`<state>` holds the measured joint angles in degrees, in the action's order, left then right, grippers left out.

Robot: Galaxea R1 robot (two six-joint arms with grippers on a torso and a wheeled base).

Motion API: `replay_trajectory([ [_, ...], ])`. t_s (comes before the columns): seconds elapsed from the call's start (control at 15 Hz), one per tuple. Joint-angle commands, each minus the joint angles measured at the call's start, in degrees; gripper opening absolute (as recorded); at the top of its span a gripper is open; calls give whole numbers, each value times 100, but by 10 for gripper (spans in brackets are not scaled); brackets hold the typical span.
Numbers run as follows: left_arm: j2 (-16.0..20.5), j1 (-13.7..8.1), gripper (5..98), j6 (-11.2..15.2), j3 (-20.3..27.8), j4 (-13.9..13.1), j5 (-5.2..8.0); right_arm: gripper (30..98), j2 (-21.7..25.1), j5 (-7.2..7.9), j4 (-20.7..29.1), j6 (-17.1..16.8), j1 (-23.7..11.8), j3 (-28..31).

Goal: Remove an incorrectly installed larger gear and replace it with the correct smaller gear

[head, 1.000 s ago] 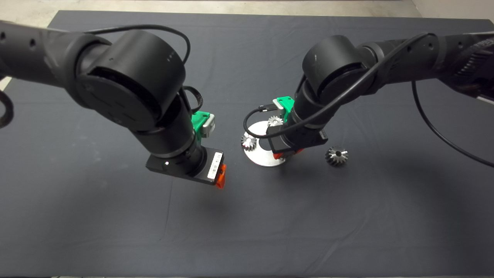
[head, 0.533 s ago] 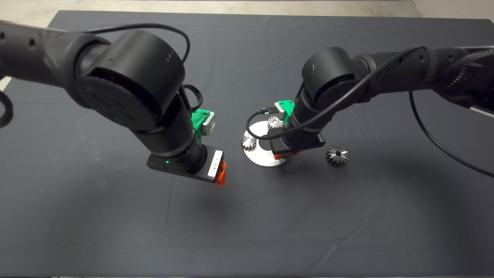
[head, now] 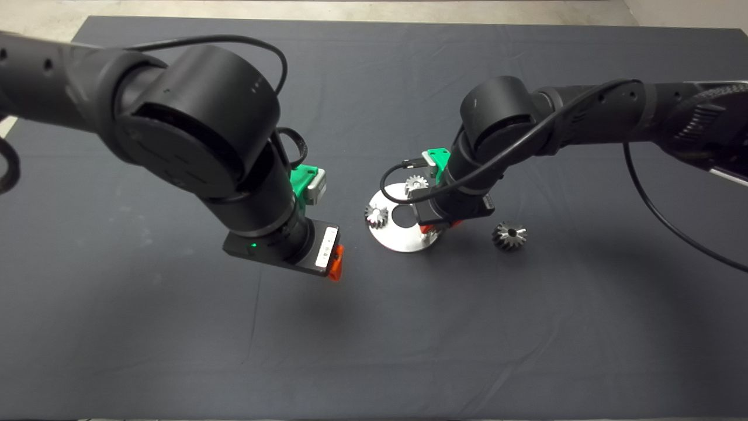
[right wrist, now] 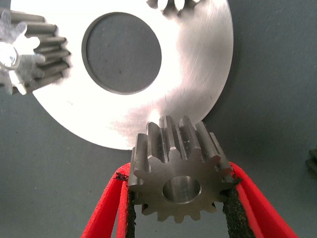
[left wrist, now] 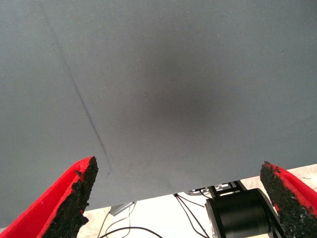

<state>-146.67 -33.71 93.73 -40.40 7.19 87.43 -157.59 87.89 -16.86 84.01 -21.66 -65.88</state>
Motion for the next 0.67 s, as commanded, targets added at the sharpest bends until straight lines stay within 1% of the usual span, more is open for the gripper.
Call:
replay_trajectory([
  [0.0,124,-119,839,-22,78,47,398,361,-66,509,-274,-104,-101,-99],
  [0.27,142,-119,839,-39,60,54,406,362,-286,509,-274,-104,-66,-255],
  [0.33,151,-119,839,-109,60,45,398,361,-322,509,-274,-104,-66,-284],
  [0.6,151,-119,839,-171,16,45,398,361,-559,509,-274,-100,-58,-424],
])
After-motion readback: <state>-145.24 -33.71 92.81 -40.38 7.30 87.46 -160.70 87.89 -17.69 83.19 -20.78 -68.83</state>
